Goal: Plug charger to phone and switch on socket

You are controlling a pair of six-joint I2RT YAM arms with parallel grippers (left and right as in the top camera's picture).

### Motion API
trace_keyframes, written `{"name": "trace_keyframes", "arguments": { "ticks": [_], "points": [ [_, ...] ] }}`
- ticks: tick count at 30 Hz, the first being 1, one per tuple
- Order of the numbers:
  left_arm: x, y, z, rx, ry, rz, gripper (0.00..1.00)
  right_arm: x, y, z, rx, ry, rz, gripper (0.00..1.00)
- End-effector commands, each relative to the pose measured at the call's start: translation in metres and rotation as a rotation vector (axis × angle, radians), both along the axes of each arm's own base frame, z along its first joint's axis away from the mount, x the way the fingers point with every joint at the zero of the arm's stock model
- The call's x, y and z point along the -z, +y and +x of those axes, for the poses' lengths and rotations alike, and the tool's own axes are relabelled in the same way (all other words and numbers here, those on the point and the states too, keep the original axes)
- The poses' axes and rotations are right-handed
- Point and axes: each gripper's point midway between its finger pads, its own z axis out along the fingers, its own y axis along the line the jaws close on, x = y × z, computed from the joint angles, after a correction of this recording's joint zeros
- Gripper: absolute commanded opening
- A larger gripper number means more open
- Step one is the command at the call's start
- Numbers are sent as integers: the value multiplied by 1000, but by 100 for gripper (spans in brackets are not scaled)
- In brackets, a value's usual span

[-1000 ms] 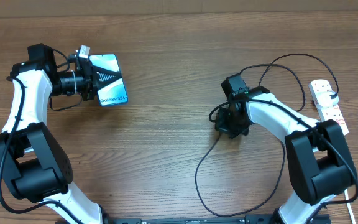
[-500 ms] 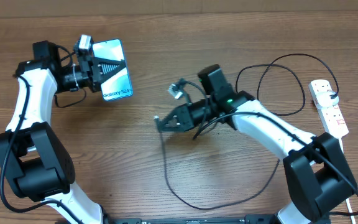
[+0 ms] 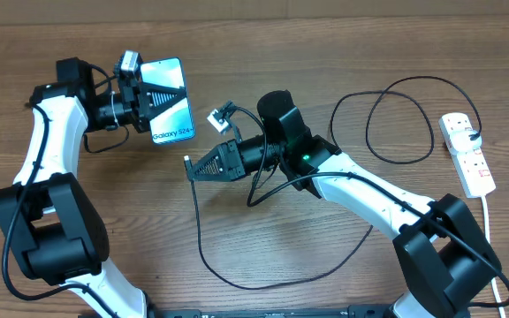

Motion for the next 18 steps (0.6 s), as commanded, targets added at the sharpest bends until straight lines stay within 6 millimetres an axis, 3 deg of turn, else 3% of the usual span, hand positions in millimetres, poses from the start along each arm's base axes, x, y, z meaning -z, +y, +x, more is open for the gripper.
{"name": "trace_keyframes", "arguments": {
  "ticks": [1,8,18],
  "points": [
    [-19,-15,-7,43,-35,-41,5,-15,2,5,31,3,14,4],
    [-19,-26,-10,72,-42,-40,4,-17,2,5,34,10,17,4],
    [-20,-27,-10,73,-40,-41,4,-20,4,14,81,6,22,4]
  ]
}}
